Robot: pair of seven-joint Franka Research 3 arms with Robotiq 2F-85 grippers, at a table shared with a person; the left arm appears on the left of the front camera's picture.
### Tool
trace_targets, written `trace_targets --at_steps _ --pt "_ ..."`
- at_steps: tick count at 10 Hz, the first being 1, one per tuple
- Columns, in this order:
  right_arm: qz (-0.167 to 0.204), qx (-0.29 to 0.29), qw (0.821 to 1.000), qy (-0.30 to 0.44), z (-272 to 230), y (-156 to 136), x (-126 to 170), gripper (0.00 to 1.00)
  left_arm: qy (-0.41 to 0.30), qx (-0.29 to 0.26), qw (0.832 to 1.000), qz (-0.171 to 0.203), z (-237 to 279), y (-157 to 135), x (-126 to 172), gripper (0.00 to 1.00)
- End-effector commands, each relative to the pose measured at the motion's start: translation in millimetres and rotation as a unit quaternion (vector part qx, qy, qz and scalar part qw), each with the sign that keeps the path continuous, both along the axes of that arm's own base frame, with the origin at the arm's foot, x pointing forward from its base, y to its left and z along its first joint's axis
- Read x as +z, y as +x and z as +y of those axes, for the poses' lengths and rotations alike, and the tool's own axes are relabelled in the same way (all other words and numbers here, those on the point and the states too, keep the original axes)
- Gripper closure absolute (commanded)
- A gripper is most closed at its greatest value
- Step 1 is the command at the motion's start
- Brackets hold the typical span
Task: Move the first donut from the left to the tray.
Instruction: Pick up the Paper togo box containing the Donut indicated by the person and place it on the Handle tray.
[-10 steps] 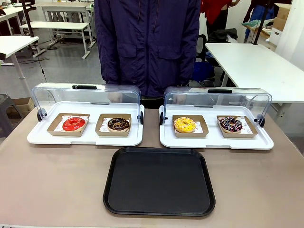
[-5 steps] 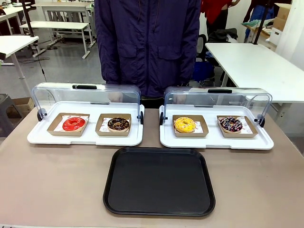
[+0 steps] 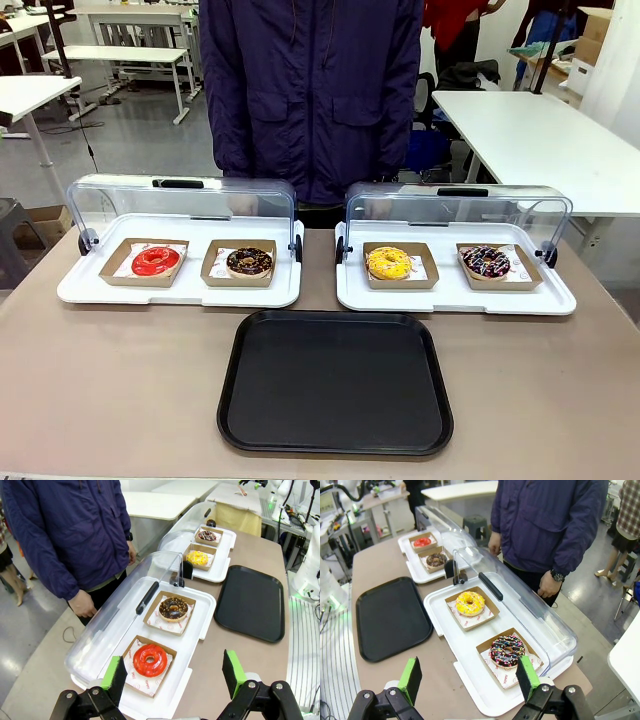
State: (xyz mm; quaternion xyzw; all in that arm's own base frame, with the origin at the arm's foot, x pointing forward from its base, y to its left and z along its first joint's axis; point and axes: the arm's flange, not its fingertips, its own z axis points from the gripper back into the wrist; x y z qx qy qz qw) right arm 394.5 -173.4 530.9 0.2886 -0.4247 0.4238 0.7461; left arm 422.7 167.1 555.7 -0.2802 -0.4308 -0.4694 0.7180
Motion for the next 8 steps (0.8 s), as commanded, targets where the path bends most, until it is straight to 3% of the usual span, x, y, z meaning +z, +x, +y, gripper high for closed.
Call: trace_targets --at_steps 1,8 --pt "-0.016 0.005 1.0 0.008 0.1 2.2 0.2 0.0 -0.01 -0.004 1.0 -0.006 0.3 0.7 0.1 0.0" --pt "-0.016 0.005 1.0 0.008 0.1 2.2 0.2 0.0 -0.01 -0.004 1.0 -0.006 0.3 0.7 0.1 0.0"
